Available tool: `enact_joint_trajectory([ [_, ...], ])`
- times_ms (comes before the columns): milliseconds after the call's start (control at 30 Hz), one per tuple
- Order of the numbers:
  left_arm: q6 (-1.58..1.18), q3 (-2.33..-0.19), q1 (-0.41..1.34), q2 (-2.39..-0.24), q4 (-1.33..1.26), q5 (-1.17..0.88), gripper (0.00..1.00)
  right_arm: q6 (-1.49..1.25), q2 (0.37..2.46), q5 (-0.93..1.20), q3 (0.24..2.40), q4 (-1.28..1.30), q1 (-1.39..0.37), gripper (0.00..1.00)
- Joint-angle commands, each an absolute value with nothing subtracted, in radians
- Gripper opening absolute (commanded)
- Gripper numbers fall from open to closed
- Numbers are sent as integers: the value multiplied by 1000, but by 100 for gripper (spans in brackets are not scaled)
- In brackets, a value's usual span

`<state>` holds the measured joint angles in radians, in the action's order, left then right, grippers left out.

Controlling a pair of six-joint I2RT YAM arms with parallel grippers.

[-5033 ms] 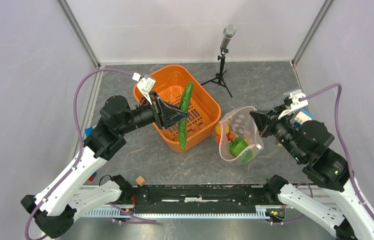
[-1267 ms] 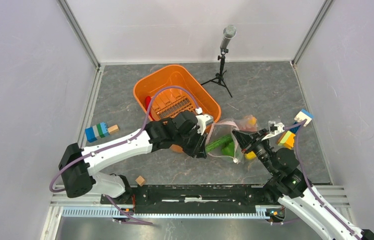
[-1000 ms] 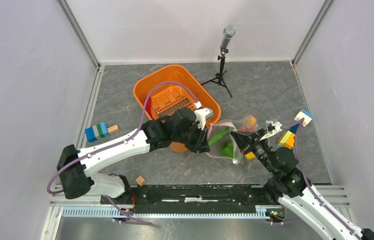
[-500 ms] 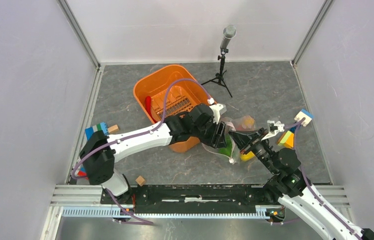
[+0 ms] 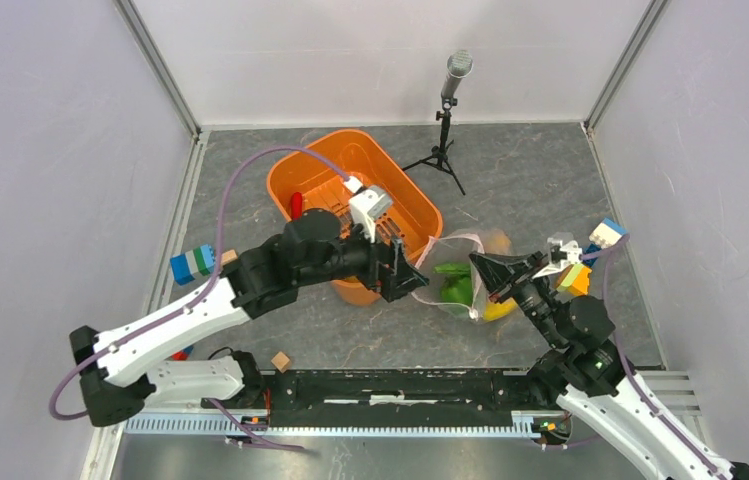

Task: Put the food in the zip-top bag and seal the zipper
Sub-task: Place the fake vegetable in the zipper food storage bag, then adjust the zipper food storage bag at the center of the board.

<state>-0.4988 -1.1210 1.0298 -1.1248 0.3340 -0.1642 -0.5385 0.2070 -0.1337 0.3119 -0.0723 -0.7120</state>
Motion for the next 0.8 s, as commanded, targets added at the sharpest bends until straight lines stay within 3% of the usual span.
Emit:
enact_joint_trajectory([
  [0,-416,-1056,1032,-1055,410,-6,100,-311,278,88,504,28,-713,0],
  [167,-375,-1049,1031,-1044,394,50,100,-187,333,270,631,173,-713,0],
  [500,-378,-1068,1031,-1025,325,-34,98,-129,349,463,642,218,-713,0],
  [767,-373,-1067,1032,-1058,361,-155,68,-100,382,418,660,188,-713,0],
])
